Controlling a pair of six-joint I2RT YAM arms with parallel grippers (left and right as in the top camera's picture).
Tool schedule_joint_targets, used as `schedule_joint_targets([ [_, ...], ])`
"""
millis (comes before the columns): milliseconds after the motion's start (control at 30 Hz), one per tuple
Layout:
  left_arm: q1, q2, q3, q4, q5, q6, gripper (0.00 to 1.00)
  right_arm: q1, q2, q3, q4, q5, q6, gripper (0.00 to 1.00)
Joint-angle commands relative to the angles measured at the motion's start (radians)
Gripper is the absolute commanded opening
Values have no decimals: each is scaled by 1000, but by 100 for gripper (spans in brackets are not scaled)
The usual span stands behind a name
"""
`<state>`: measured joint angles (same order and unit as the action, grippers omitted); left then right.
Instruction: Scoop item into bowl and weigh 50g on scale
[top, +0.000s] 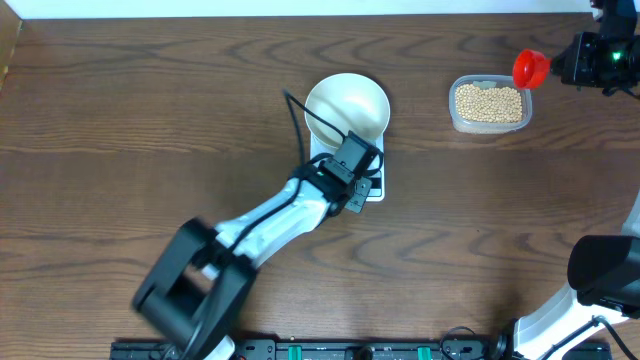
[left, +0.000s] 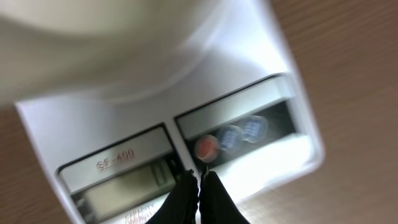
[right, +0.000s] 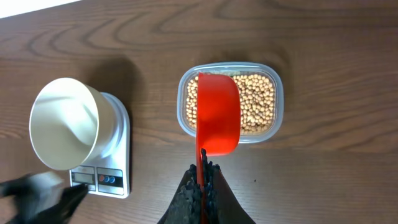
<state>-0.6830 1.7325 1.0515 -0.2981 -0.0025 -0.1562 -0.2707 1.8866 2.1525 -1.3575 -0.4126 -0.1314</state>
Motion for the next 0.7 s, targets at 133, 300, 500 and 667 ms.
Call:
schedule_joint_targets([
  [133, 3, -327, 35, -71, 138, 6, 7, 4, 8, 3, 7, -15, -25, 1],
  [300, 48, -463, 35, -82, -117, 2, 7, 4, 8, 3, 11, -14, -42, 1],
  [500, 230, -541, 35, -50, -534, -85, 7, 5, 8, 3, 67, -16, -42, 1],
  [667, 431, -523, 35, 20, -627, -86, 7, 5, 8, 3, 144, -16, -36, 1],
])
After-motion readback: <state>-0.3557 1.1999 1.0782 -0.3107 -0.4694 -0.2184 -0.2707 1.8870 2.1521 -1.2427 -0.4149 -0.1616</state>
